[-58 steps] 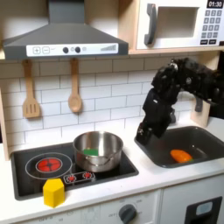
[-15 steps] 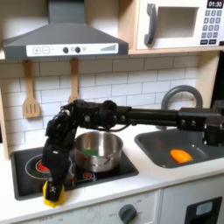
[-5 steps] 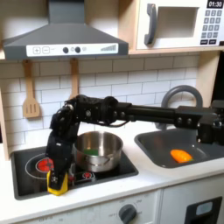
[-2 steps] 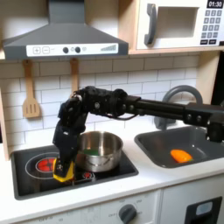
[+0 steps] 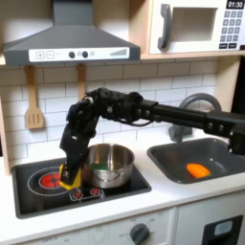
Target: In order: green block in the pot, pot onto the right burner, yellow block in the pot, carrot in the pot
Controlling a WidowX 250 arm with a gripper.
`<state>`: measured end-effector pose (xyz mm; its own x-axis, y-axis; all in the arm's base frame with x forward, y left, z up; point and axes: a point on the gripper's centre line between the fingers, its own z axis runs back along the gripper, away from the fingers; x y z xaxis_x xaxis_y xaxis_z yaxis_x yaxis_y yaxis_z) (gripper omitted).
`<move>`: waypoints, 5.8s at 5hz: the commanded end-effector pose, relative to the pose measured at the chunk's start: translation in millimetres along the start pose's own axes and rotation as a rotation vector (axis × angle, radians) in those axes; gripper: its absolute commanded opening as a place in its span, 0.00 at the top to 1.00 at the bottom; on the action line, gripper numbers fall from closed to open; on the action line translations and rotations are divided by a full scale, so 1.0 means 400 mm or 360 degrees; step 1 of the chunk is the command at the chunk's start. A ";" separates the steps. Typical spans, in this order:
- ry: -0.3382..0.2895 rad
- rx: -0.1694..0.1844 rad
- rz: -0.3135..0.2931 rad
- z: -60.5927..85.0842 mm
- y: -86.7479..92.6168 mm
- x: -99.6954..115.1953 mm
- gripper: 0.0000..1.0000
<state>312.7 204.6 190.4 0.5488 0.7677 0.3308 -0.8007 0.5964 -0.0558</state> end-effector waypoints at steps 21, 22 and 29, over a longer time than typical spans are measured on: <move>-0.0078 -0.0489 -0.0830 0.151 -0.337 -0.221 0.00; -0.0060 -0.0523 -0.0903 0.156 -0.359 -0.247 0.00; 0.0110 -0.0708 -0.1395 0.173 -0.435 -0.459 0.00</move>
<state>334.2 -53.9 205.6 0.9275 0.0213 0.3733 0.0446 0.9850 -0.1669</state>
